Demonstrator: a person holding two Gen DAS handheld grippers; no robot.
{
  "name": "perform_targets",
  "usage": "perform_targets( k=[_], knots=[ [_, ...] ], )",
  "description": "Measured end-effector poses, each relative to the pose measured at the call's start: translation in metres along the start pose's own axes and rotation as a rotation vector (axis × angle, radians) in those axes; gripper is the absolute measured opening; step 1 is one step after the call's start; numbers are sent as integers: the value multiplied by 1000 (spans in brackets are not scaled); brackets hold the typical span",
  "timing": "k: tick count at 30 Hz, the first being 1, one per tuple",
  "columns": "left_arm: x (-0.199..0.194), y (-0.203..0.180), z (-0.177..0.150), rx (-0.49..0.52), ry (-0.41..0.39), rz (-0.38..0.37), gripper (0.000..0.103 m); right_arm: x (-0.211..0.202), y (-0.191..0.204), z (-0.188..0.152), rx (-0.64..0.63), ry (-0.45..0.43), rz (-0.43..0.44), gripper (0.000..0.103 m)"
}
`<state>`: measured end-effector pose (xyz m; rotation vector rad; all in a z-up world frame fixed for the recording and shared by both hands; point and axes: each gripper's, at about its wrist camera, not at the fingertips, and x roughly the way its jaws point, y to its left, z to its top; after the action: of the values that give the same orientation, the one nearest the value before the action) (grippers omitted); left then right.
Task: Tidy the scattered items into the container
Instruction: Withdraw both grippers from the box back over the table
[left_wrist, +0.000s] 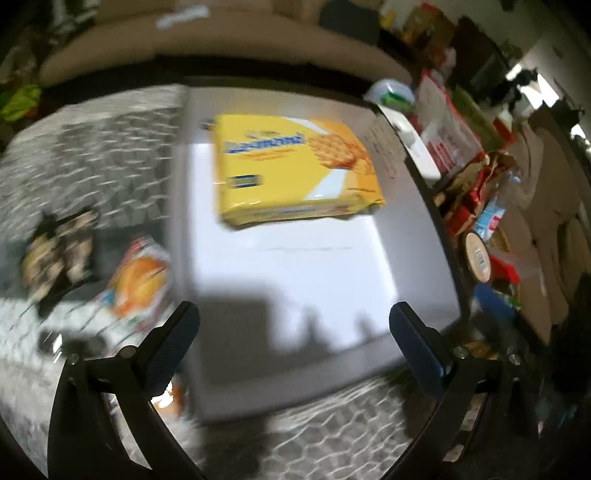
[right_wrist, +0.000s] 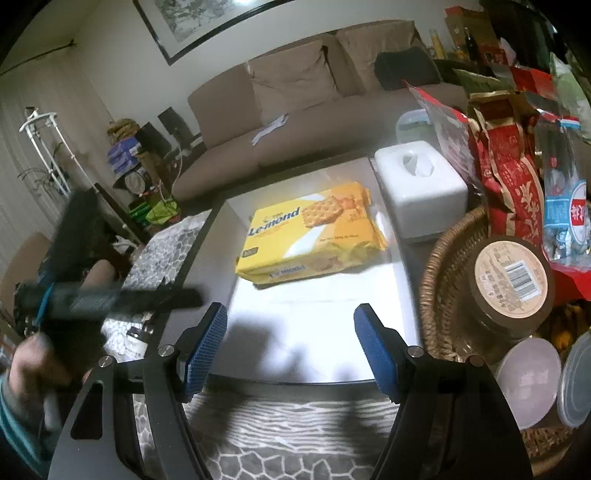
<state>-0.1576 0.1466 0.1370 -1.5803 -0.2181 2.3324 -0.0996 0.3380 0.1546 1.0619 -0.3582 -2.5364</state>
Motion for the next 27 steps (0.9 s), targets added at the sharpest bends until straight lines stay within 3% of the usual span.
perform_targets(
  k=[3, 8, 11, 12, 16, 27],
  knots=[
    [-42, 32, -25, -32, -19, 7, 103, 2, 9, 1, -25, -7, -20, 74],
    [-52, 44, -56, -60, -52, 8, 103, 4, 21, 3, -8, -27, -26, 75],
    [-60, 41, -65, -51, -92, 19, 103, 3, 35, 0, -33, -16, -11, 101],
    [-64, 39, -68, -49, -102, 20, 103, 1, 39, -2, -41, -17, -11, 103],
    [-81, 37, -76, -43, -135, 30, 103, -9, 59, -5, -79, -2, -27, 103],
    [-137, 49, -110, -45, -250, 158, 103, -53, 120, -16, -137, -34, -52, 103]
  ],
)
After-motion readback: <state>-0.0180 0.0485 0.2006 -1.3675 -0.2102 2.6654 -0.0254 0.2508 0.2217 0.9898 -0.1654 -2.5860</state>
